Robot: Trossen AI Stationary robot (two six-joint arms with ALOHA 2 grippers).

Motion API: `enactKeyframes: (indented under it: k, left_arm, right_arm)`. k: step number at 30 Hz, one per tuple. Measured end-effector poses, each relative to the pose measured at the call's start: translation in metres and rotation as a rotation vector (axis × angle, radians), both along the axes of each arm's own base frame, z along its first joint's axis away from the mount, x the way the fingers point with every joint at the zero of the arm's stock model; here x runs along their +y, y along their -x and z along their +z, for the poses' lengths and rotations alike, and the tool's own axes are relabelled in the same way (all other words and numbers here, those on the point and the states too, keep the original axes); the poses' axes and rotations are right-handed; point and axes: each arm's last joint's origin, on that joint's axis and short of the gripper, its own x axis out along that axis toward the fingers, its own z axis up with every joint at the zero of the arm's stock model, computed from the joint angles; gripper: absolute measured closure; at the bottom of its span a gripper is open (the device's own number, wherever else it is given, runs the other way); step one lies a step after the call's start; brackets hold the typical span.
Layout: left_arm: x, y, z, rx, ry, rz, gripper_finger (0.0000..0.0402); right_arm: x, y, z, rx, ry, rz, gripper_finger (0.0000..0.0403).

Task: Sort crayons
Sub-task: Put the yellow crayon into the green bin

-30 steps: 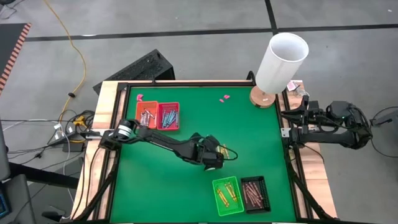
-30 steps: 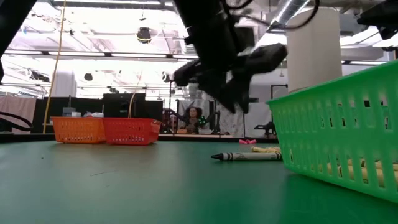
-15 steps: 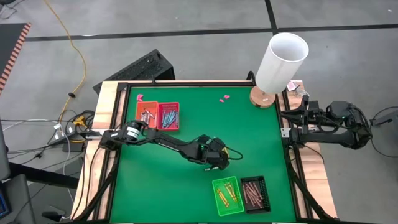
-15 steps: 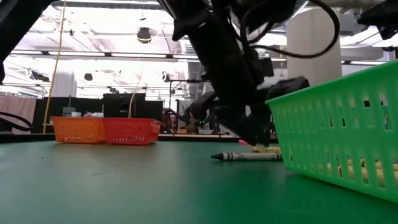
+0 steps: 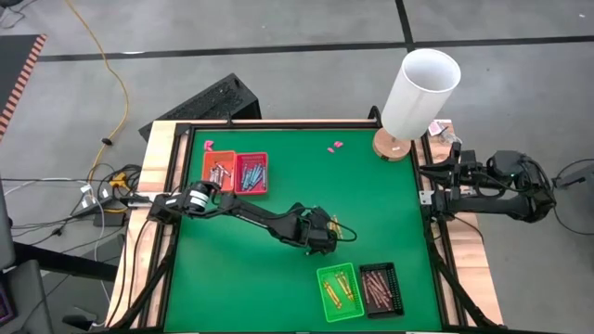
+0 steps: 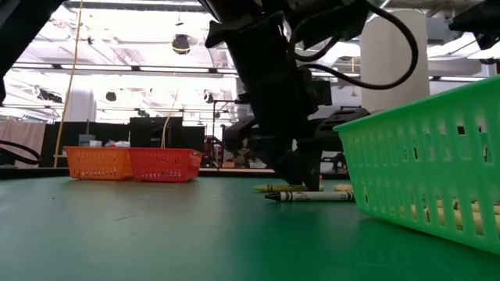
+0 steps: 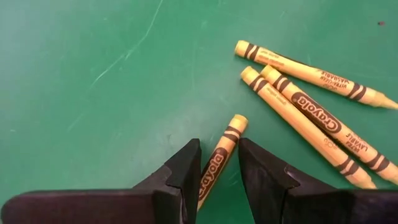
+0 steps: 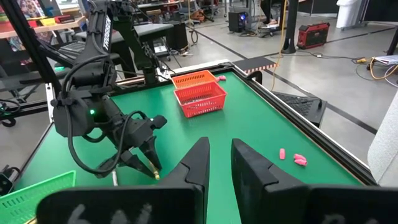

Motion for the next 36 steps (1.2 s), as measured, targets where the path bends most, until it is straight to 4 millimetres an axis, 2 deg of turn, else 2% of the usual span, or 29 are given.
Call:
enactKeyframes:
  k: [6,12,23,29,36]
  left_arm:
    - [-0.001,0.001,-0.001,0.036,0.008,-0.05,0.0314]
    - [-0.001,0.005,-0.002,0.093,0.002,-0.073,0.039]
    - [-0.007,0.005,0.005,0.072,-0.009,-0.091,0.0399]
    - [-0.023,-0.003,0.023,0.02,-0.036,-0.166,0.04]
    - [-0.04,-0.011,0.057,-0.035,-0.14,-0.214,0.0401]
  right_arm:
    - [0.0,0.0,0.0,0.0,0.0,0.0,0.0335]
    - [0.0,0.0,0.0,0.0,0.0,0.0,0.0335]
    - [0.0,0.0,0.0,0.0,0.0,0.0,0.0335]
    - [0.0,0.0,0.0,0.0,0.0,0.0,0.0335]
    - [0.0,0.0,0.0,0.0,0.0,0.0,0.0335]
